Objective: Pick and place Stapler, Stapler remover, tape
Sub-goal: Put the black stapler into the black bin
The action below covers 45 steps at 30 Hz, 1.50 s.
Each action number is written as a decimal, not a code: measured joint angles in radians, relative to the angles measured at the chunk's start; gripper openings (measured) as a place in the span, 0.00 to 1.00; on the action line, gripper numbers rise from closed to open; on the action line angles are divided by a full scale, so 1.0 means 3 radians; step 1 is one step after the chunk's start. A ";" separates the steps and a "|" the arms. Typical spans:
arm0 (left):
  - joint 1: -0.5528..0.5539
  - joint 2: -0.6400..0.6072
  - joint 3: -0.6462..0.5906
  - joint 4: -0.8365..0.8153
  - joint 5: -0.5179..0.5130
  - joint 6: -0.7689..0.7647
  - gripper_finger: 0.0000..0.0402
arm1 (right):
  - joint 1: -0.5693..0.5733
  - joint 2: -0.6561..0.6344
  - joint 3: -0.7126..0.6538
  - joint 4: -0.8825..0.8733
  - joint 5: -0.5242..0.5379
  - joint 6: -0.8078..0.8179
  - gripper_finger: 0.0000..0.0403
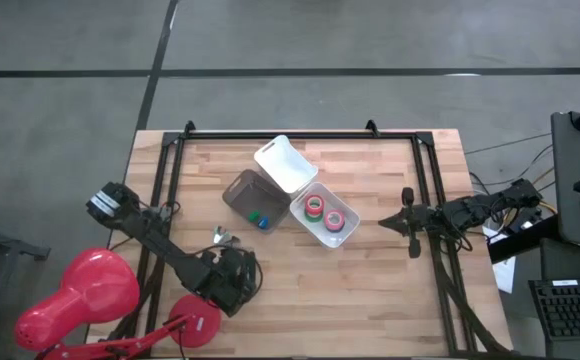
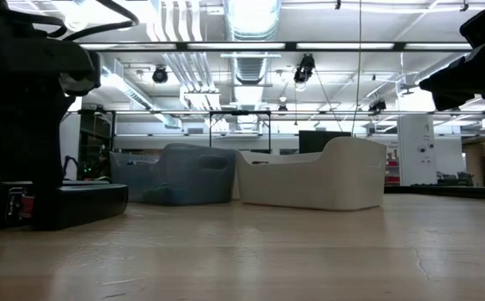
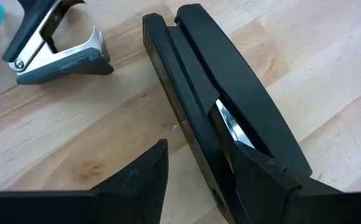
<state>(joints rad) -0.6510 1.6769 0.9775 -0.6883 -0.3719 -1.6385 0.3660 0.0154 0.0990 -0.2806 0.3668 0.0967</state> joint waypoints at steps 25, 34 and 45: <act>0.0004 0.0034 -0.0010 0.0153 -0.0284 0.0238 0.11 | -0.0001 0.0000 0.0000 0.0000 0.0000 0.0000 0.02; 0.0003 0.0031 0.0079 0.0318 -0.0649 0.0494 0.09 | 0.0000 0.0000 0.0000 0.0000 0.0000 0.0000 0.02; 0.0086 0.0024 0.0323 0.0317 -0.1323 0.0822 0.09 | -0.0001 0.0000 0.0000 0.0000 0.0000 0.0000 0.02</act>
<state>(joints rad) -0.6253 1.6840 1.0744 -0.5931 -0.7688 -1.3918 0.3659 0.0154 0.0990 -0.2806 0.3668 0.0967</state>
